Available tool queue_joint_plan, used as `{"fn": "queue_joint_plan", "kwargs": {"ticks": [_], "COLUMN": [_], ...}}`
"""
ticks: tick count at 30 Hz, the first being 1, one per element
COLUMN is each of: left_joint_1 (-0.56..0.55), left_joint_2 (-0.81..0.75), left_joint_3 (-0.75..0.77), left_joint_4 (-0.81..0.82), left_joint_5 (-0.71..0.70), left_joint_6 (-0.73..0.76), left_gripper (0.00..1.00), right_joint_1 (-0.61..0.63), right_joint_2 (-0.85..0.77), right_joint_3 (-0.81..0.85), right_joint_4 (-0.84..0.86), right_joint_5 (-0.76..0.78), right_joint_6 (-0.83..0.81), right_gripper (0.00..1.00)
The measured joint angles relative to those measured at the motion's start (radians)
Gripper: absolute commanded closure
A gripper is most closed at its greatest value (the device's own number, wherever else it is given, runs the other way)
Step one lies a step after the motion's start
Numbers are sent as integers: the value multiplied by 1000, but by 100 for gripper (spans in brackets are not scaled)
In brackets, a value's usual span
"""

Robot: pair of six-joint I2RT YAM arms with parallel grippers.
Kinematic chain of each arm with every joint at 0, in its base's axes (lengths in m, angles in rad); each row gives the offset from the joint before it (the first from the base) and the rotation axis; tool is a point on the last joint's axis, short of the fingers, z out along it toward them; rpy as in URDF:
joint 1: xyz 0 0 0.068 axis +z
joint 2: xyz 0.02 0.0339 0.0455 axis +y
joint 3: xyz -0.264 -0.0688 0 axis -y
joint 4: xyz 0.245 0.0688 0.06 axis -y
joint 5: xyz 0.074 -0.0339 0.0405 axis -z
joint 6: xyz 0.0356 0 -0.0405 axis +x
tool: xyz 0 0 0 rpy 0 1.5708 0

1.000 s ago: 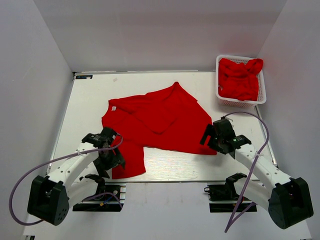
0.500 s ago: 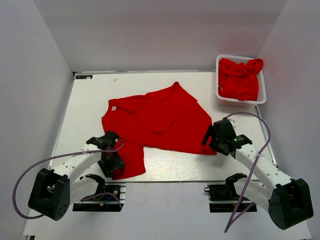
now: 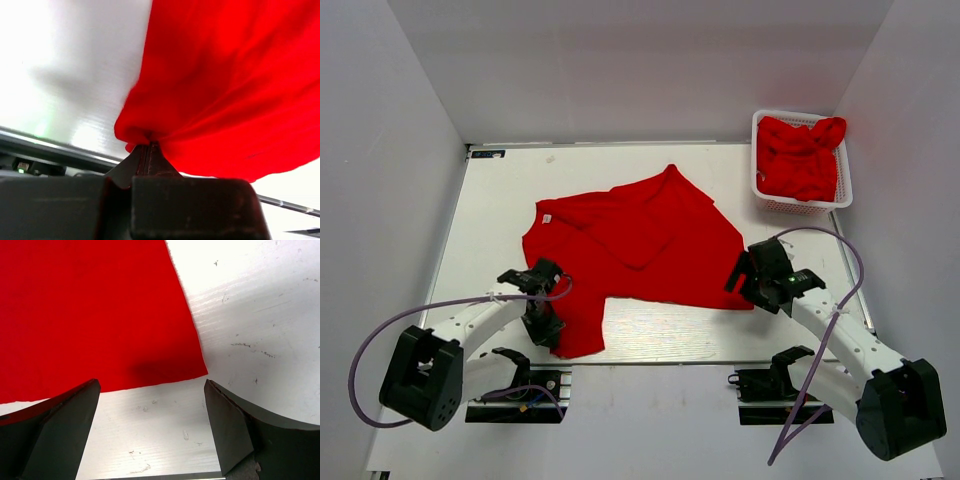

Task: Fold and stack the t-shirts
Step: Flatten out the tshirt

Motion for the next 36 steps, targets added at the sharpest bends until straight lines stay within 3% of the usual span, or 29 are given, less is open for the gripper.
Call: {"fn": "queue_joint_plan", "kwargs": {"ticks": [17, 19, 26, 28, 29, 36], "left_joint_1": [-2, -2, -2, -2, -2, -2], "left_joint_2": [-105, -113, -123, -130, -137, -210], "left_joint_3": [1, 1, 21, 32, 41, 220], "left_joint_4": [124, 125, 123, 122, 121, 145], "left_joint_5": [-66, -66, -66, -65, -64, -33], "left_joint_6": [74, 75, 79, 83, 88, 172], "left_gripper": [100, 100, 100, 100, 100, 100], "right_joint_1": [-4, -4, -4, -4, -4, -4], "right_joint_2": [96, 101, 126, 126, 125, 13], "right_joint_3": [-69, -71, -80, -85, -89, -40], "right_joint_4": [68, 89, 157, 166, 169, 178], "right_joint_5": [22, 27, 17, 1, -10, -15], "right_joint_6": [36, 35, 25, 16, 14, -39], "right_gripper": [16, 21, 63, 94, 100, 100]}}
